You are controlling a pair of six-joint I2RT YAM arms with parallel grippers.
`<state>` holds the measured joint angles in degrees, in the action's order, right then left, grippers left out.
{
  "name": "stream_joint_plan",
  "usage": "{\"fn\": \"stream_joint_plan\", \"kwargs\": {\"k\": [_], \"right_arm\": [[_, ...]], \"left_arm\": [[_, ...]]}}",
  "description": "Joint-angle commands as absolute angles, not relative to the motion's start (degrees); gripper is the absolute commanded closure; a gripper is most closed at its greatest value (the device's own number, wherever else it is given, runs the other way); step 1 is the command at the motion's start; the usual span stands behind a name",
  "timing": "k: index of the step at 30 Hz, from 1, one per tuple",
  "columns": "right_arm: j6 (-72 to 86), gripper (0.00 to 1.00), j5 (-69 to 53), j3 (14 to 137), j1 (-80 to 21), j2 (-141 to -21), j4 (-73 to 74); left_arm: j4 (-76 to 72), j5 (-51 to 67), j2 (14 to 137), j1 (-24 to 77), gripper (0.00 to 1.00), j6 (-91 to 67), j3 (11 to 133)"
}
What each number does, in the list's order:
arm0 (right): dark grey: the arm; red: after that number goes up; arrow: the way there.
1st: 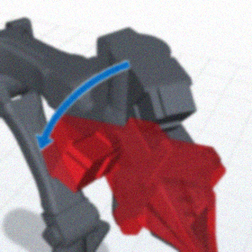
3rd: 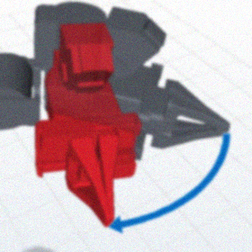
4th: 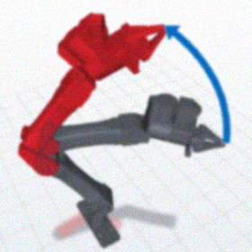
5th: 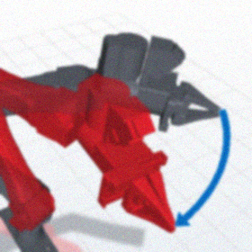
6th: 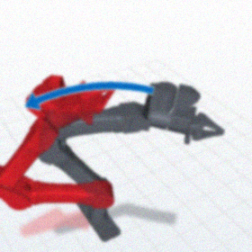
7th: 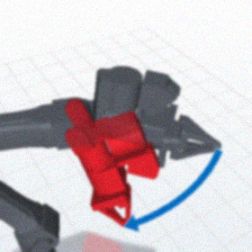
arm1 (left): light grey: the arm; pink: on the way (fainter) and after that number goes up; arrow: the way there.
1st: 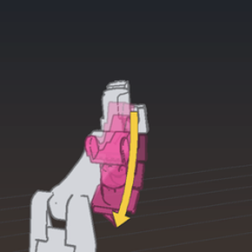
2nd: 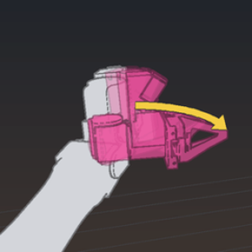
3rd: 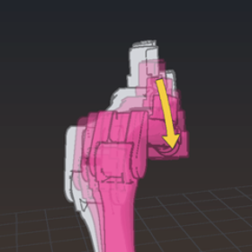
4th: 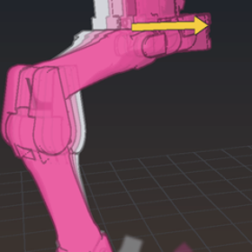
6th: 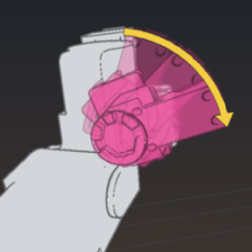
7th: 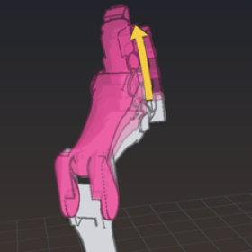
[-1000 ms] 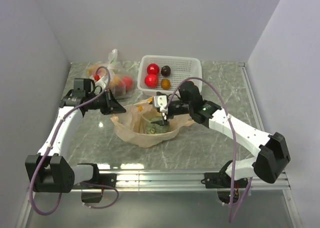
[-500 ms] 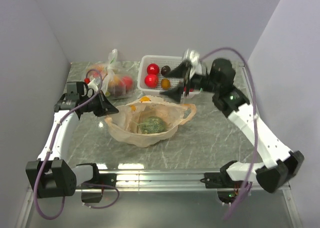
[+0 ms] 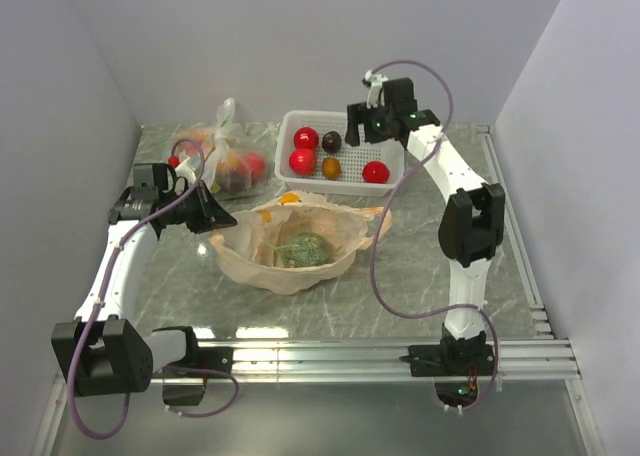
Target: Place the fake fruits into the plastic bag and tie a complex knot
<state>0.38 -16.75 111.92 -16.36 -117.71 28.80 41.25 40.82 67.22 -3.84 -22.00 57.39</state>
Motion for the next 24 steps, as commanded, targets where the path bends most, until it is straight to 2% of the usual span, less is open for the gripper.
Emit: {"fn": "stream_joint_plan", "kwargs": {"k": [1,8,24], "right_arm": [[-2.81,0.13,-7.48,114.53,-16.35,-118.73,34.28],[-5.45,0.14,-2.20,112.58,-16.26,-123.21,33.82],[-4.31,0.12,-2.03,111.71,-16.26,-129.81,37.79]], "left_arm": [[40.26,40.43,66.01,-3.96,1.00,-22.32,57.75],[40.25,40.78,67.32,-3.96,1.00,-22.24,58.62],[39.81,40.87,67.85,-3.96,1.00,-22.76,58.97]]}}
